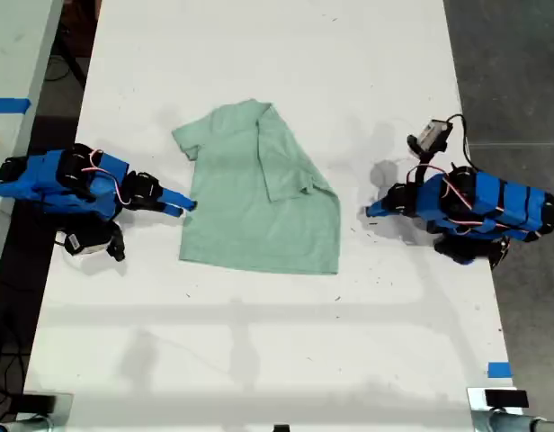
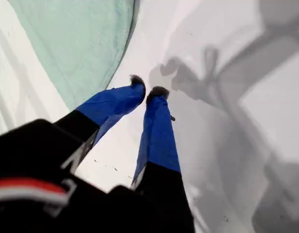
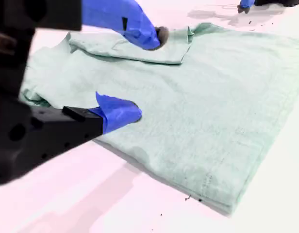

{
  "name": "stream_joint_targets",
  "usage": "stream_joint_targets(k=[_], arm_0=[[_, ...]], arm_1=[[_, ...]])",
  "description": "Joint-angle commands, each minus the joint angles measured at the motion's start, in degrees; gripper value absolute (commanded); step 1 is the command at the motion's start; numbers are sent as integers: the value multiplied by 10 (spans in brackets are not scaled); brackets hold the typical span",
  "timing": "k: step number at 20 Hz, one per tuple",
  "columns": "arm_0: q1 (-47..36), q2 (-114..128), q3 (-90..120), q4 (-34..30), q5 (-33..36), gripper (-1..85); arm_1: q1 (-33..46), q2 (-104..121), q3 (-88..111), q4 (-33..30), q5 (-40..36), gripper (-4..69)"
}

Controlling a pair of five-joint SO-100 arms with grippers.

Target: Fold t shirt

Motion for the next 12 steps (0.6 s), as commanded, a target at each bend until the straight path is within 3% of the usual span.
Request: stream_joint_targets(k=[1, 12], arm_0=[[-4, 4, -8, 1, 1, 200], [-3, 4, -8, 1, 1, 200]], arm_1=[[0, 6, 30, 4, 7, 41], [2, 5, 32, 3, 9, 28]])
